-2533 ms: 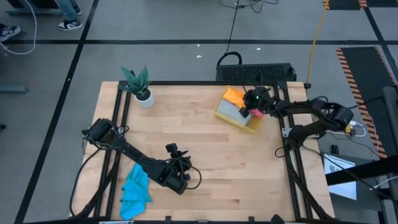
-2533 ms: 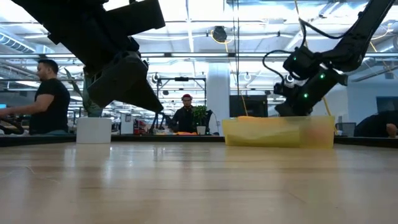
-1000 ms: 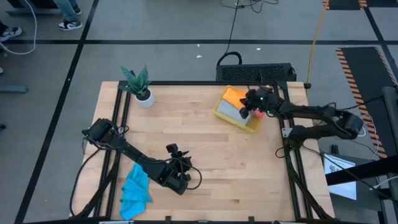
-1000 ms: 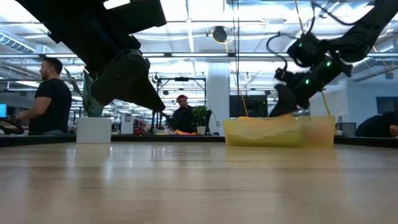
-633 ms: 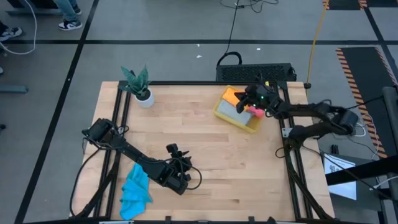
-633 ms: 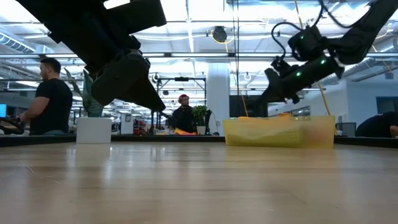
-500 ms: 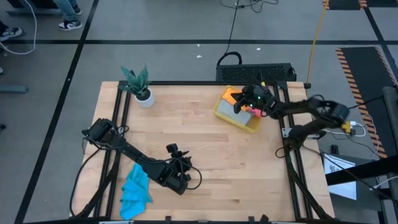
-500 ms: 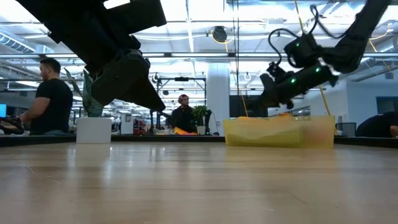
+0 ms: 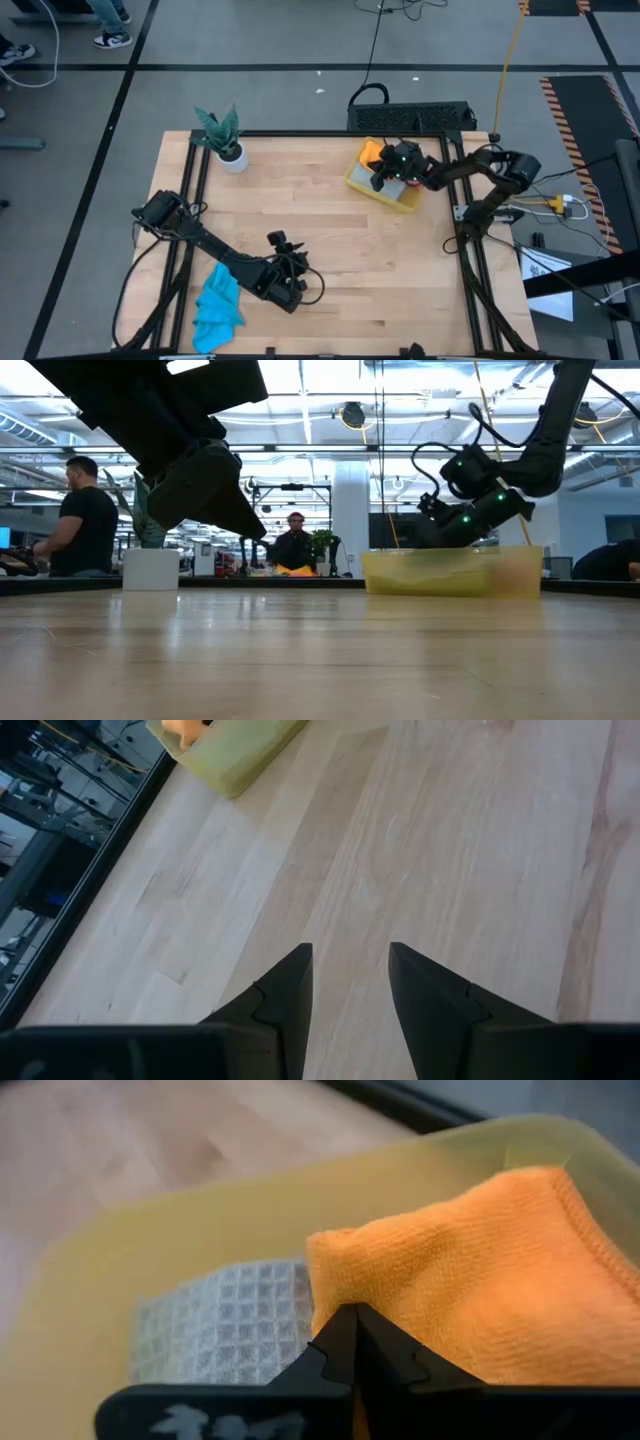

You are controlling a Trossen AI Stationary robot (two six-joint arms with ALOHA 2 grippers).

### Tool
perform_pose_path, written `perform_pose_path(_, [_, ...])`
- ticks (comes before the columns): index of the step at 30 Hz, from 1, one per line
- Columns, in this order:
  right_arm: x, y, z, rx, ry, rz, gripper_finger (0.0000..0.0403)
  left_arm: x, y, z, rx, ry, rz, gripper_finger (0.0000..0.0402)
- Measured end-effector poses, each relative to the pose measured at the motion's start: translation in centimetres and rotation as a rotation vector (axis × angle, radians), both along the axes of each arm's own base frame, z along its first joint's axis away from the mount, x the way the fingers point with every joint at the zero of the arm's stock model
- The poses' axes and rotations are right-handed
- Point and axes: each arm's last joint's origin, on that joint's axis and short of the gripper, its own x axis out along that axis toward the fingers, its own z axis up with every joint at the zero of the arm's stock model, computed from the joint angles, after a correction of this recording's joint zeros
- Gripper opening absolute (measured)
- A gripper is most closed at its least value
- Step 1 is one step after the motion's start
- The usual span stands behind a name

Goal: Fold microfiber towels
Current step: Put the orange kitchen towel into the yellow bin

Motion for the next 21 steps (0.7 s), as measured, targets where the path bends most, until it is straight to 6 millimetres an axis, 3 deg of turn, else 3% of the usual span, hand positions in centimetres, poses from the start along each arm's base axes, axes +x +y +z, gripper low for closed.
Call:
perform_pose_path(6, [0.3, -0.2, 0.4, -0.004, 0.026, 0.014, 0.0, 0.1, 0.2, 0.0, 0.0, -0.001, 0.006, 0.0136])
perform_pose_path(15, [-0.4, 0.4, 4.7, -0.071, -0.083, 0.003, 0.0, 0.1, 0.2, 0.0, -0.001, 0.001, 0.006, 0.0136])
perform_pose_path(21, [-1.9, 0.9, 5.1, -0.096, 0.069, -0.115, 0.0, 0.1, 0.2, 0.0, -0.004, -0.001, 0.007, 0.0136])
